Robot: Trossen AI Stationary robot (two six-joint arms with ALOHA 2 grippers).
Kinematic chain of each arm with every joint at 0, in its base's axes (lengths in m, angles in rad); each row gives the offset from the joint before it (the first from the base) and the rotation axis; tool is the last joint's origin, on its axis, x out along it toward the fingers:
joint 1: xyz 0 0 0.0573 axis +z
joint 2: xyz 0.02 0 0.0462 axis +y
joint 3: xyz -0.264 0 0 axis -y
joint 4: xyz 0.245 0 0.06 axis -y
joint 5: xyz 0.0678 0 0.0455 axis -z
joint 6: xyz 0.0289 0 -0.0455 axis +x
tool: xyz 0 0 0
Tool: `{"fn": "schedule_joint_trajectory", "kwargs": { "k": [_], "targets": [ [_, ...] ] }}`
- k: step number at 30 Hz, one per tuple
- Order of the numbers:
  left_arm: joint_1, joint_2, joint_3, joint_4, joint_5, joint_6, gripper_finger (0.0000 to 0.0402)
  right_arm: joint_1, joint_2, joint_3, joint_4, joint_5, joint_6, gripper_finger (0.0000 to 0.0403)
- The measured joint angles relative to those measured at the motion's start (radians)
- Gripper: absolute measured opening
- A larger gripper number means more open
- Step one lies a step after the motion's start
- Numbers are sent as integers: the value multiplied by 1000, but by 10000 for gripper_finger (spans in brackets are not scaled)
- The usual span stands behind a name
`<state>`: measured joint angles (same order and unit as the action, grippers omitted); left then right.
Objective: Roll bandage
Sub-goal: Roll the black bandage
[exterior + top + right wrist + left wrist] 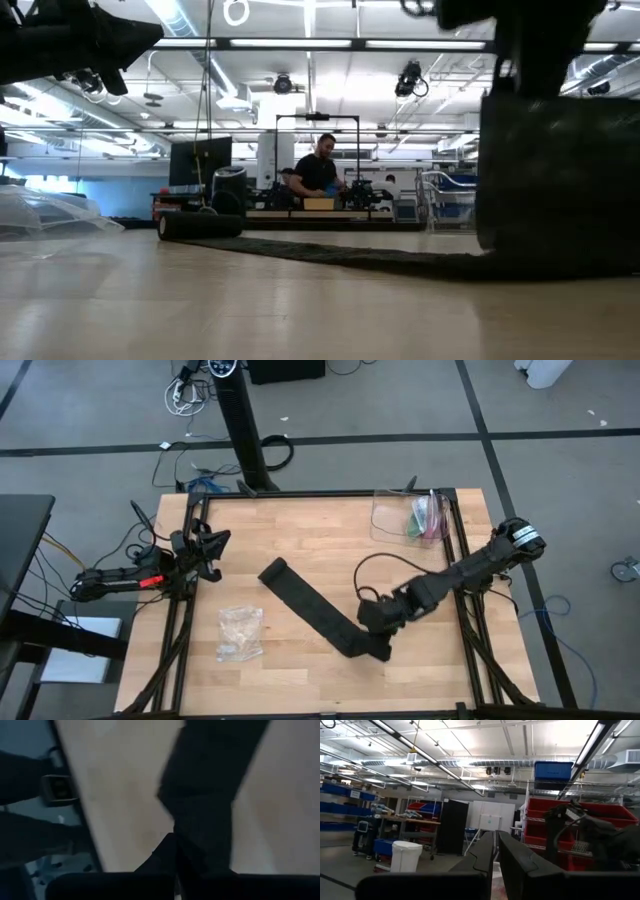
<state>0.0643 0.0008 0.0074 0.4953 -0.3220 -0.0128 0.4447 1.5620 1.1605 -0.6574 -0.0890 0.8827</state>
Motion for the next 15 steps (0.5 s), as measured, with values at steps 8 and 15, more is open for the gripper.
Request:
{"fn": "schedule_joint_trajectory", "kwargs": {
  "k": [8,15],
  "targets": [
    [0,0,0,23,-23,35,37,170,6,31,15,15,147,1],
    [0,0,0,107,-53,66,37,240,7,31,20,-8,174,6]
  ]
}}
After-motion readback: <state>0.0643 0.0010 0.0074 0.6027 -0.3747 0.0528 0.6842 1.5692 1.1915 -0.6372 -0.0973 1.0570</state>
